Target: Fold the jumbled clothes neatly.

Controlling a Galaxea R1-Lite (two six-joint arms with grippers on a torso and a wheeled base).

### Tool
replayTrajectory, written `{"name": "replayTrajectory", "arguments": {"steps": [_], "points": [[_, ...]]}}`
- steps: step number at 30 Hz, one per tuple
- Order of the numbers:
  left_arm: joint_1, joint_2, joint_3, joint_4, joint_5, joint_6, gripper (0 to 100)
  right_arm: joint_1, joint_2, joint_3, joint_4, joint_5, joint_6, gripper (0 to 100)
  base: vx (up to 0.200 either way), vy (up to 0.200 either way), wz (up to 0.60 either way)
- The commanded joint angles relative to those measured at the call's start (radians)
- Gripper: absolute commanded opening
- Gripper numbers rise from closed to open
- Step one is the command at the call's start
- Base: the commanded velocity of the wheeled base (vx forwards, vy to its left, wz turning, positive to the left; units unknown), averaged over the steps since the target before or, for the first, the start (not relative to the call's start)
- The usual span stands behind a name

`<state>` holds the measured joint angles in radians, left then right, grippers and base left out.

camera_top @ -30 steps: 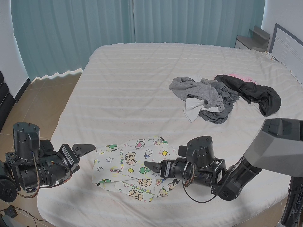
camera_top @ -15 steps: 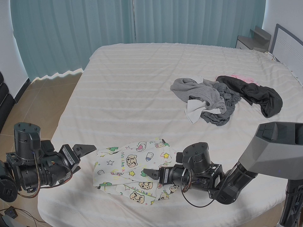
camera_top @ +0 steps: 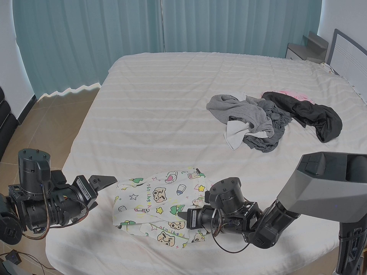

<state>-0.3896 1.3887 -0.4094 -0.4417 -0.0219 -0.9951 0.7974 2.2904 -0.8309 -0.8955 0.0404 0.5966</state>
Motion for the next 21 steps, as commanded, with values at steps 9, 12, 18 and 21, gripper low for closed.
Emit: {"name": "replayTrajectory", "arguments": {"steps": [9, 12, 18, 21], "points": [[0.0, 0.003, 0.0, 0.0, 0.0, 0.0, 100, 0.003, -0.06, 0.084, -0.003, -0.008, -0.001, 0, 0.0, 0.0, 0.0], [0.0, 0.003, 0.0, 0.0, 0.0, 0.0, 100, 0.002, -0.095, 0.119, -0.005, -0.008, 0.0, 0, 0.0, 0.0, 0.0], [0.0, 0.001, 0.0, 0.0, 0.002, 0.001, 100, 0.003, -0.157, 0.225, -0.005, -0.002, 0.005, 0, 0.0, 0.0, 0.0], [0.0, 0.0, 0.0, 0.0, 0.004, 0.001, 100, 0.011, -0.158, 0.249, -0.006, -0.002, 0.008, 0, 0.0, 0.0, 0.0]]}}
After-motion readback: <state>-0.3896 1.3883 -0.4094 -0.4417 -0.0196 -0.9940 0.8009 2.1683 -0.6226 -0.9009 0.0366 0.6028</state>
